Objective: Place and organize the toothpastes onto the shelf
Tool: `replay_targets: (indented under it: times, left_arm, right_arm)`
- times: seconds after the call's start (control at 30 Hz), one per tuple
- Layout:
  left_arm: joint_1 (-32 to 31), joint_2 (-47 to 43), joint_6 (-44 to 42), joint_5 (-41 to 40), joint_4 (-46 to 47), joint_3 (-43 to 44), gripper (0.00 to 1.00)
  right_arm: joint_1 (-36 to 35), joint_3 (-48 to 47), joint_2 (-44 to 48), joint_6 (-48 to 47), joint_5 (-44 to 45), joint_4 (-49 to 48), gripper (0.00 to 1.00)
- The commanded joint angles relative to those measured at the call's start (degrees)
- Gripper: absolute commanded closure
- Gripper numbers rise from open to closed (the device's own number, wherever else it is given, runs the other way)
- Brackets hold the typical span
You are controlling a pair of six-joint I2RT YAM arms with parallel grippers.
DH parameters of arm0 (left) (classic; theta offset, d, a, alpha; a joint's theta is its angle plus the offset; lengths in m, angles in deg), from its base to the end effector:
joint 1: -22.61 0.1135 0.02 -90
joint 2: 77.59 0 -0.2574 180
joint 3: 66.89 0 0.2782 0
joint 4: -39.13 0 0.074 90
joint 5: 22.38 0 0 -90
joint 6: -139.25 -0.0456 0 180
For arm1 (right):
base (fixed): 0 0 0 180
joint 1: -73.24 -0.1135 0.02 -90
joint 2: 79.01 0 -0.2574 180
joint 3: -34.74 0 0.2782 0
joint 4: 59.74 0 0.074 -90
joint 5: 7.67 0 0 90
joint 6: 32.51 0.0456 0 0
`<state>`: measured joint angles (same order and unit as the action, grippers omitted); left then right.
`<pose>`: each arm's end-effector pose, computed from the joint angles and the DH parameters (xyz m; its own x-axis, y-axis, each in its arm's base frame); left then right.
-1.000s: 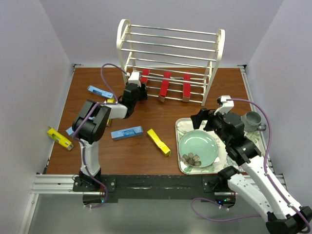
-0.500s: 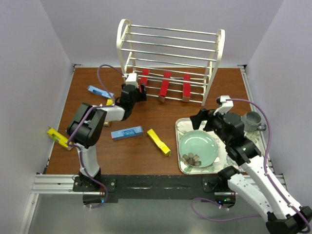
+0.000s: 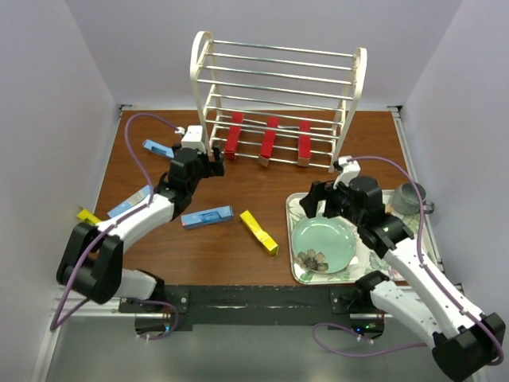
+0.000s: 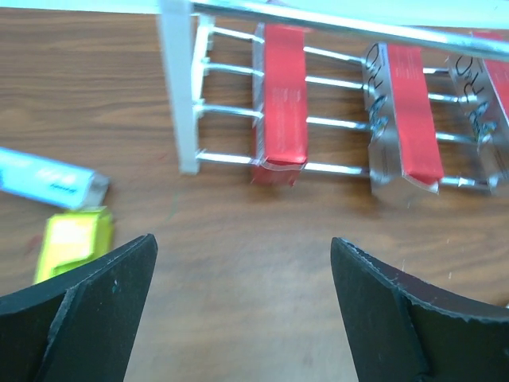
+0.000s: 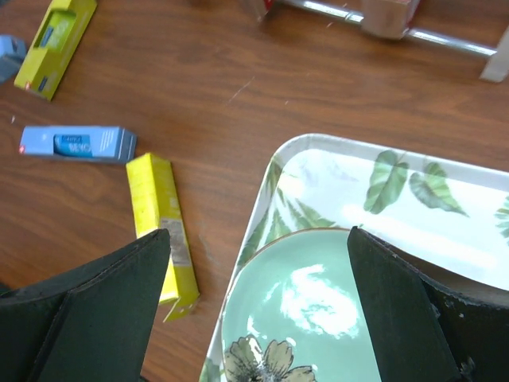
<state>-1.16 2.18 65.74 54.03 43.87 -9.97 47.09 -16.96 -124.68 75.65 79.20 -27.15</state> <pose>0.3183 -0.1285 0.2220 -0.3260 -0.1579 -0.9321 0.0989 0.9748 -0.1998 0.1997 0.1008 0.2734 -0.5322 0.0854 -0.8423 -0.3347 0.8926 0.3020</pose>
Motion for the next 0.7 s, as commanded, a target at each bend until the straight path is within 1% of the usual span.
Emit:
replay_targets:
  times: [0.0,0.07,0.1,0.13,0.2,0.23,0.3,0.33,0.37,0.5,0.63,0.67]
  left_arm:
    - [0.0,-12.0,-4.4,-2.3,-6.9,-5.4,0.04]
    - [-0.1,-16.6,-5.9,-2.8,-7.9,-8.9,0.03]
    - [0.0,-21.0,-6.1,-3.3,-9.2,-10.0,0.03]
    - [0.0,-23.1,-6.6,-3.7,-10.0,-11.5,0.01]
    - [0.0,-28.5,-6.8,-4.0,-13.2,-12.6,0.0]
    - [0.0,-30.1,-7.1,-4.3,-14.4,-13.3,0.0]
    - [0.0,-34.4,-7.2,-4.6,-17.1,-14.4,0.0]
    - [-0.1,-35.7,-7.1,-4.9,-17.1,-14.9,0.0]
    - [-0.1,-38.3,-7.2,-5.1,-19.5,-15.5,0.0]
    - [-0.1,-42.4,-7.9,-6.6,-19.2,-18.3,0.0]
    - [-0.1,-42.6,-9.1,-8.4,-18.1,-18.9,0.0]
    - [-0.1,-41.9,-9.4,-8.7,-16.1,-18.7,0.0]
  right_arm:
    - [-3.0,-0.6,-2.9,0.0,-3.6,-1.2,0.02]
    - [-8.6,0.5,-3.7,-0.3,-0.6,-2.0,0.02]
    - [-10.8,0.8,-4.6,-0.6,1.4,-2.4,0.02]
    - [-14.3,1.6,-5.3,-0.6,2.9,-3.3,0.02]
    - [-16.9,2.6,-6.2,-0.3,3.0,-4.4,0.02]
    - [-18.9,3.6,-7.1,-0.1,4.3,-5.3,0.02]
    - [-20.8,4.3,-7.9,0.4,4.9,-6.2,0.02]
    - [-22.5,4.9,-8.8,0.4,5.9,-7.1,0.02]
    - [-23.4,5.1,-9.5,0.4,6.2,-7.6,0.02]
    - [-30.0,5.4,-12.9,-0.7,10.0,-9.5,0.04]
    - [-35.5,4.4,-17.5,-1.3,13.7,-11.2,0.05]
    - [-36.6,4.0,-19.7,-1.3,15.5,-11.2,0.06]
